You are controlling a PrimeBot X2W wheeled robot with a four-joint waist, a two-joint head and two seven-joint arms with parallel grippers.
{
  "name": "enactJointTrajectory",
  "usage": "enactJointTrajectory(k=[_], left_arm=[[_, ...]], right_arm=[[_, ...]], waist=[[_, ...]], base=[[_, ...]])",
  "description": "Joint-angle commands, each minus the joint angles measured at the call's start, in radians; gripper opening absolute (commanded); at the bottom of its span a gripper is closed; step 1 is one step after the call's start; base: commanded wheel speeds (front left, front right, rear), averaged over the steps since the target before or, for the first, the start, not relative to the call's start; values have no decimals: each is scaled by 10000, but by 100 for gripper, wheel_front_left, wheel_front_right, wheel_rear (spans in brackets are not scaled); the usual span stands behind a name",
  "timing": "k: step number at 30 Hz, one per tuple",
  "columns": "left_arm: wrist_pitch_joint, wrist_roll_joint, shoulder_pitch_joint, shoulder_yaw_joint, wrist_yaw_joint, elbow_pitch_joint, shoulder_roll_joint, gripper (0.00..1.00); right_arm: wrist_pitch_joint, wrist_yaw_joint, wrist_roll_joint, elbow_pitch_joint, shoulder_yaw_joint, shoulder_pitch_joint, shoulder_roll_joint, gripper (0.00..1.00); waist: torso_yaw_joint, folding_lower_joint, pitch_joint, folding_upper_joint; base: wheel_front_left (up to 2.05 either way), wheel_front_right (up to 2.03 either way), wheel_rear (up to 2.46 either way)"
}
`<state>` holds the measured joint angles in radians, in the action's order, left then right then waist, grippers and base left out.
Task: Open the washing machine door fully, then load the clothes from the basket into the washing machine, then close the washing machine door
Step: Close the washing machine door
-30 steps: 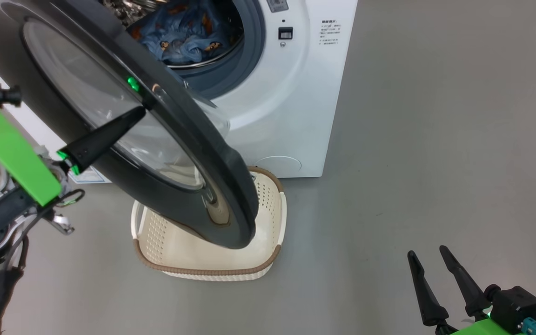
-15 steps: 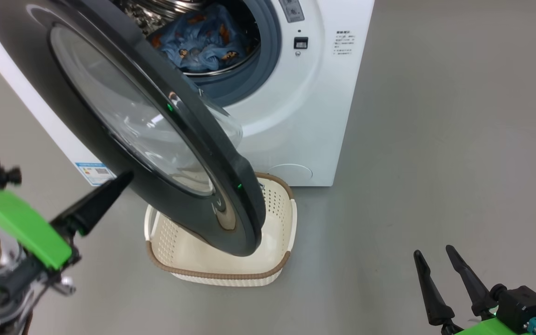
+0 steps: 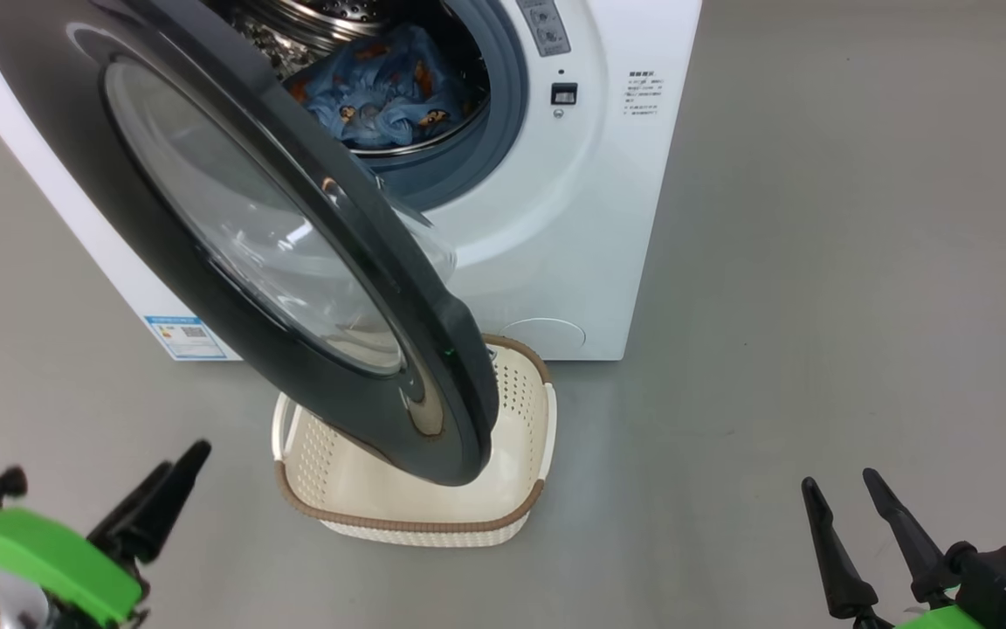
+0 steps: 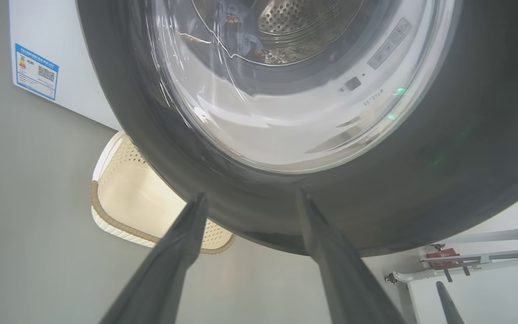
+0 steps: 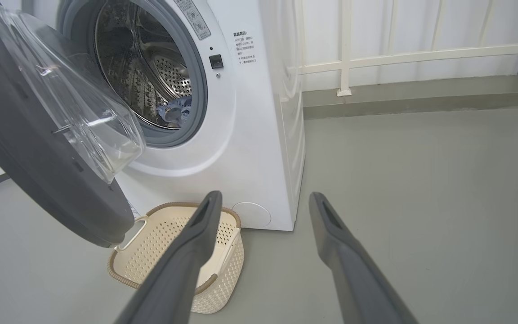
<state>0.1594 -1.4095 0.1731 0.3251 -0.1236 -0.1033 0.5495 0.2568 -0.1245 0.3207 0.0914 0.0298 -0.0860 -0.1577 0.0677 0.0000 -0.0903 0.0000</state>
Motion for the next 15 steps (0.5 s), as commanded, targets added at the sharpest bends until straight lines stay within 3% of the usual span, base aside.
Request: enactJointTrajectory(k=[1, 15], left_arm=[[-273, 174, 140, -310, -71, 86, 526, 100], [-3693, 1283, -640, 1399, -71, -1377, 870, 100]], right_arm=[[49, -62, 71, -276, 183, 57, -189, 100], [49, -62, 91, -299, -71, 0, -244, 100]], waist=[[-34, 0, -10, 0], [-488, 0, 71, 0]], base=[[0, 0, 0], [0, 0, 0]])
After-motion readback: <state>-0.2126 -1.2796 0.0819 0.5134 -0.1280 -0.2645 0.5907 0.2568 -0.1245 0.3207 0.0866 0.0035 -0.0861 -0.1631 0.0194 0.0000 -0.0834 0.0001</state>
